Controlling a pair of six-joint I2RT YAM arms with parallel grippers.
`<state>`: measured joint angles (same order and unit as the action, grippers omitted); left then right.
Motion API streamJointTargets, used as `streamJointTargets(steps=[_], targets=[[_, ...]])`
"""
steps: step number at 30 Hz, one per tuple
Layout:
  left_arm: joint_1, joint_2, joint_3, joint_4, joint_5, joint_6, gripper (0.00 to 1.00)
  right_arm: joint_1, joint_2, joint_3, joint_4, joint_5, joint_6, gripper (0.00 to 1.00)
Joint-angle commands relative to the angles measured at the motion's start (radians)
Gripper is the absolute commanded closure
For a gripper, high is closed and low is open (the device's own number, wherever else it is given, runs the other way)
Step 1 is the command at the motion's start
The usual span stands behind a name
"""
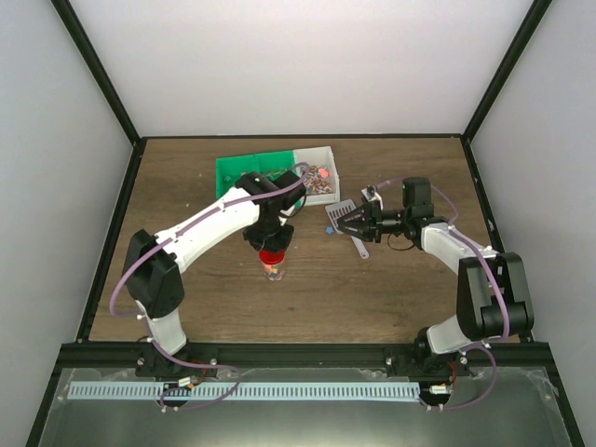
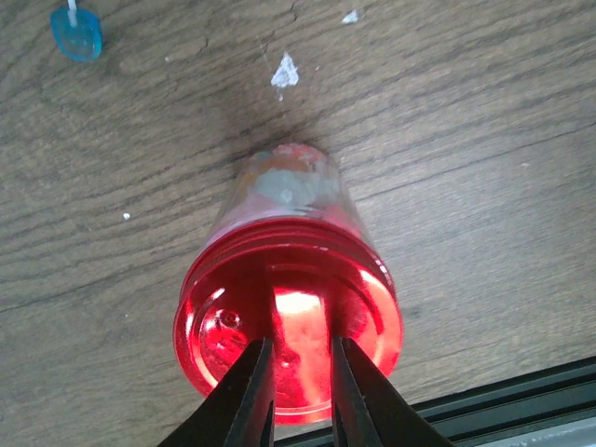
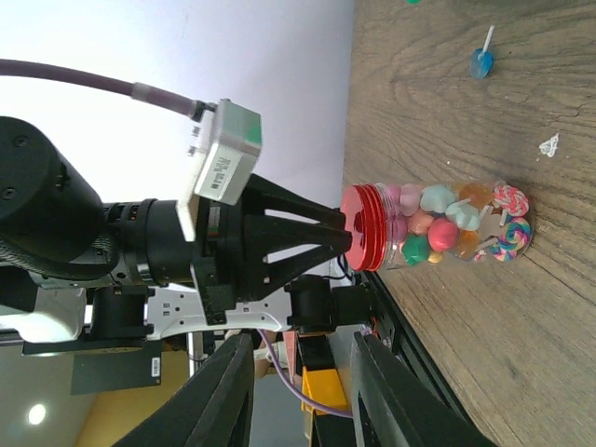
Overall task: Pack the candies
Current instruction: Close the bottle lid on the packing bottle.
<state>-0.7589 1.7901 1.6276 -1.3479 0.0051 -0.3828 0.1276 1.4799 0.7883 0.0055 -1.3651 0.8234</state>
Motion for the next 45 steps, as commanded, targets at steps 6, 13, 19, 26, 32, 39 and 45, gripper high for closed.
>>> streamJointTargets(steps=[6, 13, 19, 26, 32, 39, 45], targets=[[0.004, -0.033, -0.1, 0.044, -0.022, 0.016, 0.81, -0.01, -0.063, -0.009, -0.004, 0.018, 0.008, 0.69], [0.003, -0.057, -0.001, 0.048, -0.01, 0.024, 0.81, -0.009, -0.074, 0.006, 0.005, 0.021, 0.011, 0.69], [0.004, -0.182, 0.086, 0.203, -0.044, 0.016, 0.6, -0.002, -0.091, 0.013, 0.095, 0.061, 0.098, 0.65], [0.027, -0.546, -0.162, 0.675, -0.161, 0.002, 0.01, 0.139, -0.141, 0.023, 0.466, 0.386, 0.37, 0.62], [0.035, -0.6, -0.215, 0.594, -0.248, 0.04, 0.0, 0.257, -0.239, 0.238, -0.033, 0.75, 0.041, 0.57], [0.086, -0.732, -0.414, 0.658, -0.256, 0.034, 0.0, 0.416, -0.275, 0.18, 0.069, 1.157, -0.147, 0.52], [0.086, -0.873, -0.557, 0.79, -0.229, 0.083, 0.0, 0.47, -0.286, 0.066, 0.306, 1.181, -0.233, 0.46]])
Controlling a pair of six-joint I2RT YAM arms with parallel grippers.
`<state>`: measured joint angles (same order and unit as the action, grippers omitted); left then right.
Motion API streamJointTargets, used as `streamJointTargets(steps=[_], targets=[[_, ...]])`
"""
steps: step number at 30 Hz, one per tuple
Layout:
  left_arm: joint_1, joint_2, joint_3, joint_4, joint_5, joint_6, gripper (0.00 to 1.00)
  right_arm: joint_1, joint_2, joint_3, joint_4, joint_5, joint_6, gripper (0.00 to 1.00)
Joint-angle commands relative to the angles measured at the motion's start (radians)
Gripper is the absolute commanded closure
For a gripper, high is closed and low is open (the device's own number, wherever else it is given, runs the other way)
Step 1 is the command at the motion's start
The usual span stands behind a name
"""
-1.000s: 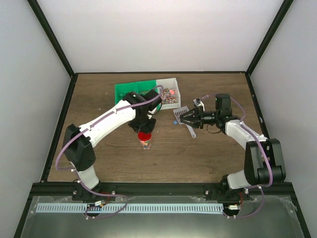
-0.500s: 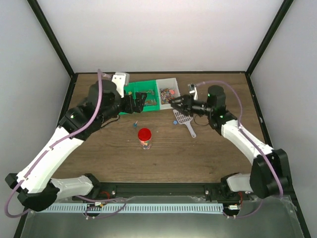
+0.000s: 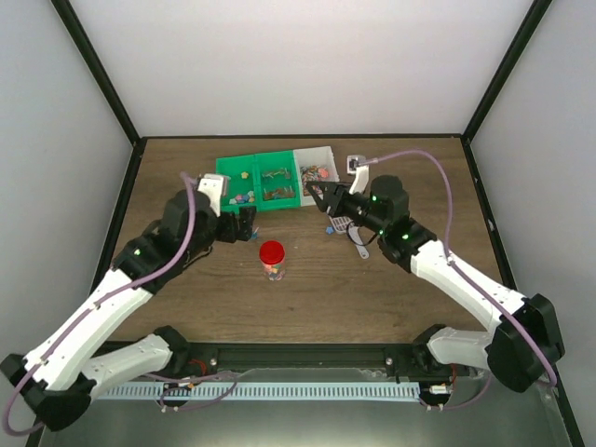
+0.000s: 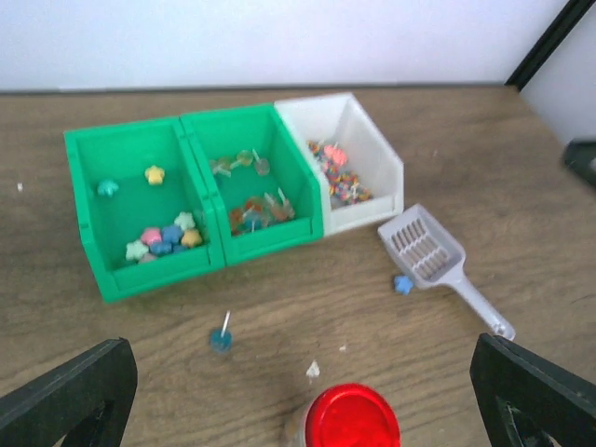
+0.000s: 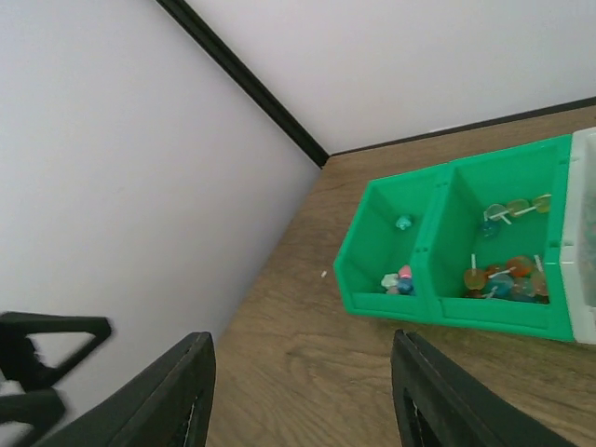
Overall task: Pack the candies
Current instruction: Close the bottle lid on the packing bottle, then screw the bottle lid onto the packing bottle.
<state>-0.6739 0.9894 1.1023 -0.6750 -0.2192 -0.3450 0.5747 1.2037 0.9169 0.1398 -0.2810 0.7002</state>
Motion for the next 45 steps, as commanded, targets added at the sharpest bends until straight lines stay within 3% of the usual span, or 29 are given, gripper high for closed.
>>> streamJointTargets(steps=[1, 6, 9, 13, 16, 19, 24, 29, 34, 38, 41, 45], targets=[[0.0, -0.092, -0.06, 0.119, -0.034, 0.047, 0.0, 0.025, -0.01, -0.093, 0.217, 0.101, -0.116, 0.46], [0.0, -0.271, -0.24, 0.259, -0.2, 0.034, 0.0, 0.026, 0.001, -0.226, 0.385, 0.161, -0.04, 0.41], [-0.003, -0.339, -0.304, 0.315, -0.103, -0.044, 0.0, 0.04, 0.016, -0.287, 0.483, 0.129, -0.014, 0.39], [-0.007, -0.45, -0.486, 0.511, -0.006, -0.182, 0.0, 0.063, 0.011, -0.344, 0.471, 0.088, 0.053, 0.35], [-0.01, -0.46, -0.542, 0.523, 0.075, -0.214, 0.0, 0.08, -0.032, -0.379, 0.419, 0.092, 0.057, 0.33], [-0.02, -0.539, -0.611, 0.562, 0.133, -0.191, 0.06, 0.08, -0.081, -0.412, 0.393, 0.121, 0.016, 0.31], [-0.022, -0.665, -0.793, 0.597, 0.094, -0.245, 0.0, 0.08, -0.101, -0.56, 0.624, 0.213, -0.055, 0.31], [-0.044, -0.572, -0.954, 0.865, 0.036, -0.264, 0.0, 0.08, -0.046, -0.586, 0.762, 0.219, -0.122, 0.29], [-0.103, -0.477, -1.145, 1.198, 0.135, -0.242, 0.0, 0.08, -0.143, -0.782, 1.065, 0.279, -0.148, 0.27], [-0.15, -0.537, -1.212, 1.171, 0.093, -0.167, 0.0, 0.08, -0.233, -0.806, 0.967, 0.362, -0.173, 0.19], [-0.158, -0.63, -1.22, 1.093, 0.087, -0.141, 0.0, 0.08, -0.245, -0.858, 1.024, 0.398, -0.157, 0.05], [-0.165, -0.733, -1.222, 1.034, 0.081, -0.129, 0.0, 0.08, -0.22, -0.816, 0.985, 0.351, -0.197, 0.03]])
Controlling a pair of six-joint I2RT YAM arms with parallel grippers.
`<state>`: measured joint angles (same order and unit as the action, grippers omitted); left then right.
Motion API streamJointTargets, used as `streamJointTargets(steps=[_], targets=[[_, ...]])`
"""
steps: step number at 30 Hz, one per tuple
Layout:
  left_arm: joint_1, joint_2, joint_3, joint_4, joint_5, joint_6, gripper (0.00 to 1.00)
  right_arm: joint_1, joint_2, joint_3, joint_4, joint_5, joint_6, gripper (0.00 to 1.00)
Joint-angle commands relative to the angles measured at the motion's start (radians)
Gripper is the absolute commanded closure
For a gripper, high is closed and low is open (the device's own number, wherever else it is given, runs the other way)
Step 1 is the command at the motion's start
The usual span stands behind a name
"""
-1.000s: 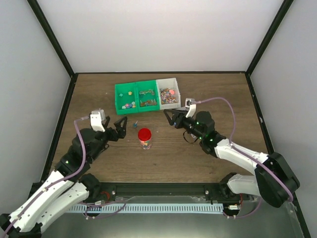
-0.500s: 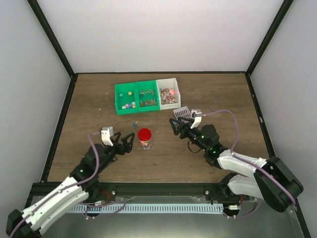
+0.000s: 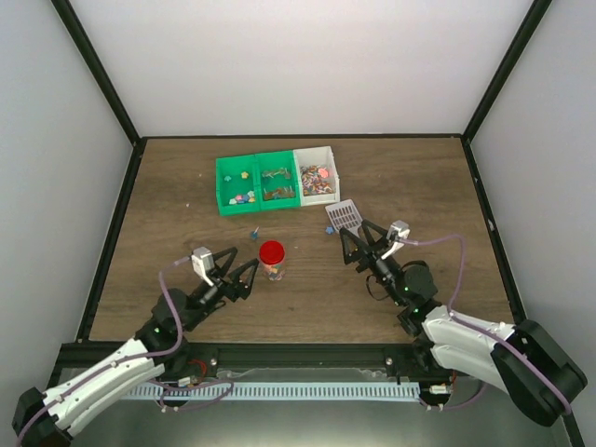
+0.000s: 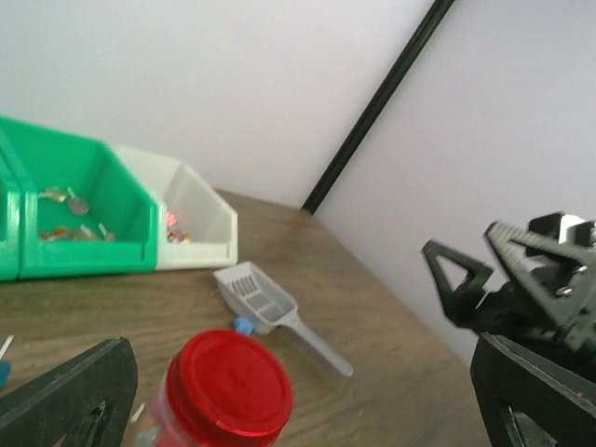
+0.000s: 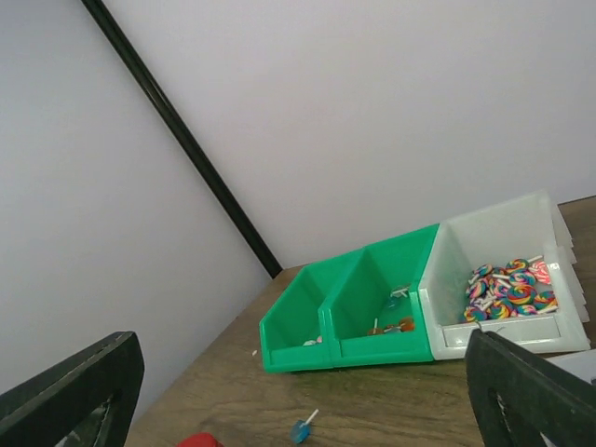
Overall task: Pack the candies
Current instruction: Screw the bottle lid onto the packing bottle.
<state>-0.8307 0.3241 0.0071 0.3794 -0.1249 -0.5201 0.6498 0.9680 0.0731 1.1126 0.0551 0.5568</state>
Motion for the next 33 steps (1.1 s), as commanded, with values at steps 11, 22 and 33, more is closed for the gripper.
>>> streamJointTargets(steps=[11, 22, 33], targets=[[-0.009, 0.32, -0.177, 0.389, 0.008, 0.227, 0.0, 0.005, 0.141, 0.166, 0.027, -0.091, -0.17, 0.03], [-0.008, 0.572, -0.177, 0.574, 0.011, 0.323, 0.0, -0.001, 0.154, 0.212, -0.034, -0.066, -0.252, 0.01], [-0.008, 0.881, -0.136, 0.744, 0.01, 0.35, 0.0, -0.004, 0.19, 0.249, -0.054, -0.1, -0.241, 0.0]])
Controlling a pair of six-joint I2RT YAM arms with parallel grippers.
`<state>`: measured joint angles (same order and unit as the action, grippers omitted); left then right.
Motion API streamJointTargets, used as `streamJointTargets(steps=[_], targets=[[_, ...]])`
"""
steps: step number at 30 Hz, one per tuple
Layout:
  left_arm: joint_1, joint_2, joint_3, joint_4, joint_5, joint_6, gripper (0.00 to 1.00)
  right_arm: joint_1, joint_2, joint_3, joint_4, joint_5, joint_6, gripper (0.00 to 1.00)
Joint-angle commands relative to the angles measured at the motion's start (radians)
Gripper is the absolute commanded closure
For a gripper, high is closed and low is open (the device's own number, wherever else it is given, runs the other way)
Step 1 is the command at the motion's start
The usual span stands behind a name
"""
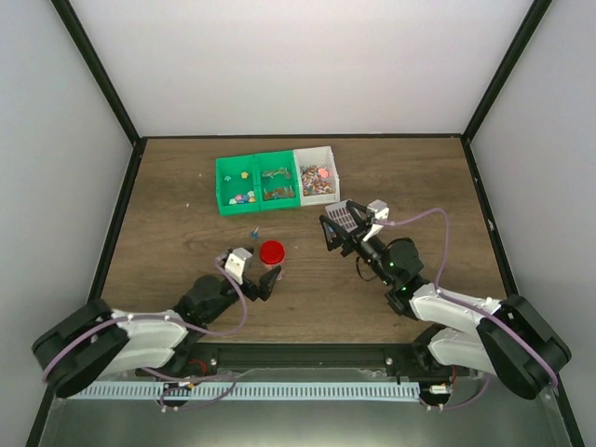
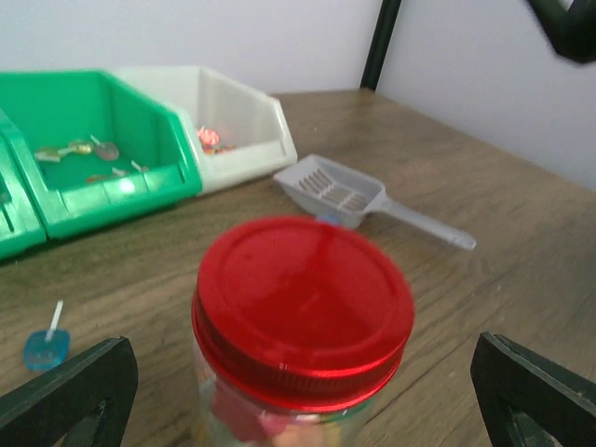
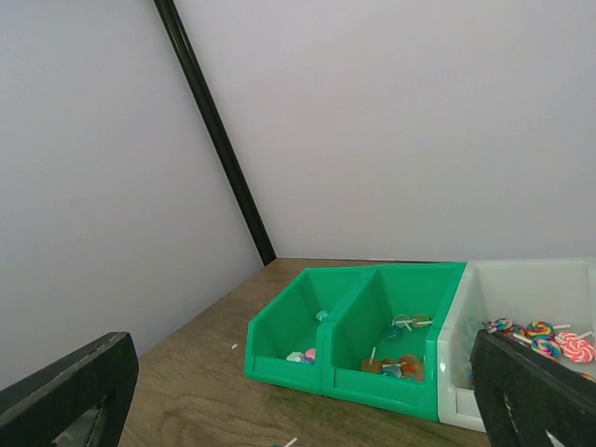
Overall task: Pack the candies
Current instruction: Screw the bottle lid onto the packing bottle.
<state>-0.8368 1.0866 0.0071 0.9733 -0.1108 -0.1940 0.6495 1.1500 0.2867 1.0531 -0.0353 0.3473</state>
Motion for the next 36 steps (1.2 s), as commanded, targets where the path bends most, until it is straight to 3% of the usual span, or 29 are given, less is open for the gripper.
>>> streamJointTargets(steps=[1, 8, 14, 24, 36], targets=[[-0.002, 0.157, -0.135, 0.19, -0.006, 0.027, 0.0, -0.004, 0.011, 0.037, 0.004, -0.011, -0.033, 0.0], [0.001, 0.401, -0.119, 0.411, 0.007, 0.059, 0.0, -0.013, -0.001, 0.031, -0.007, -0.014, -0.043, 0.0], [0.011, 0.499, -0.124, 0.535, 0.008, 0.091, 0.15, -0.017, -0.004, 0.037, -0.015, -0.026, -0.046, 0.0], [0.056, 0.77, -0.08, 0.794, 0.122, 0.091, 0.18, -0.022, 0.025, 0.049, -0.028, -0.042, -0.052, 0.01], [0.067, 0.815, -0.03, 0.798, 0.114, 0.143, 0.22, -0.031, 0.051, 0.058, -0.025, -0.061, -0.049, 0.0]])
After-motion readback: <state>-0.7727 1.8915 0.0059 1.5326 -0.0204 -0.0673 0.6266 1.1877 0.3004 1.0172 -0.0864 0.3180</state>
